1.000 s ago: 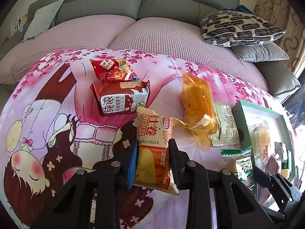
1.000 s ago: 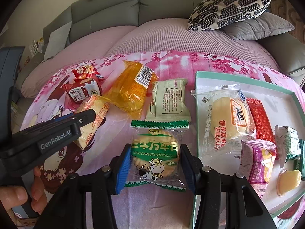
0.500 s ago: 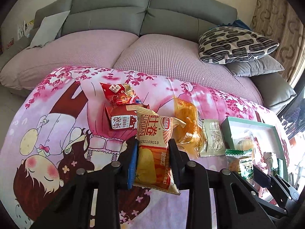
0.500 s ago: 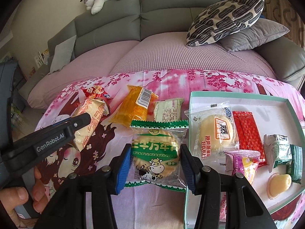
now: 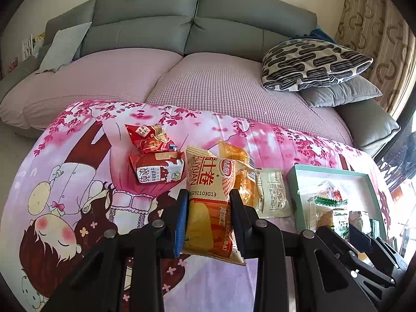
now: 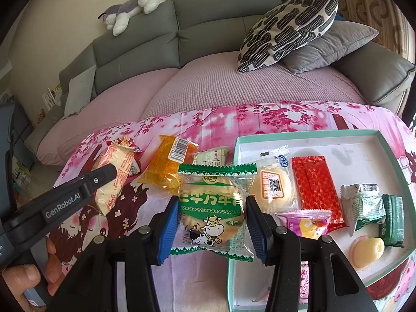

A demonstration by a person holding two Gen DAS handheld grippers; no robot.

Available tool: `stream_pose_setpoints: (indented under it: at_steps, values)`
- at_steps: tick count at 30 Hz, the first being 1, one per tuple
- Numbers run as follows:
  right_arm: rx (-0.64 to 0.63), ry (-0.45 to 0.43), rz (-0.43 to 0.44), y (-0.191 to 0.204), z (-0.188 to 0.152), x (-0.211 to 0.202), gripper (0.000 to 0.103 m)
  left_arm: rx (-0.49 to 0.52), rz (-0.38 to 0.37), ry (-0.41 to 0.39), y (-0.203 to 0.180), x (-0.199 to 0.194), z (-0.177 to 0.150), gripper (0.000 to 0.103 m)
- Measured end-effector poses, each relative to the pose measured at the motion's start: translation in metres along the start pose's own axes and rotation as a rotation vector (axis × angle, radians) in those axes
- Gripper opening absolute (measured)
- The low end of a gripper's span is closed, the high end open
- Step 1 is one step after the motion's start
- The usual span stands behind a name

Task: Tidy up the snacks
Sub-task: 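Carry the bread pack and cake pack over the tray with both grippers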

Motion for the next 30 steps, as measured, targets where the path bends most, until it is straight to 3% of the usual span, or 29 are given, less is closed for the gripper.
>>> stream_pose_setpoints:
  at_steps: [11, 24, 30]
  values:
    - [0.12, -0.059, -0.074, -0.063, 0.002, -0.026, 0.052, 0.093, -0.031, 0.01, -0.05, 0.0, -0.008, 0.032]
    - [0.272, -0.093, -0.231, -0.154, -0.01, -0.029, 0.053, 0.219, -0.138, 0.032, -0.15, 0.008, -0.019, 0.032]
    - [0.288, -0.095, -0.279, -0.177, -0.015, -0.024, 0.053, 0.269, -0.175, 0.055, -0.192, 0.019, -0.028, 0.033]
Point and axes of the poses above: each gripper's, at about its wrist camera, not at the fingertips, and x roughly the way its jaws point, y to its left, z to its top, the point moved 3 cm from there along x, roughly the way its jaws point, and after that the axes turned 14 degrees about -x, right-handed, at the moved point
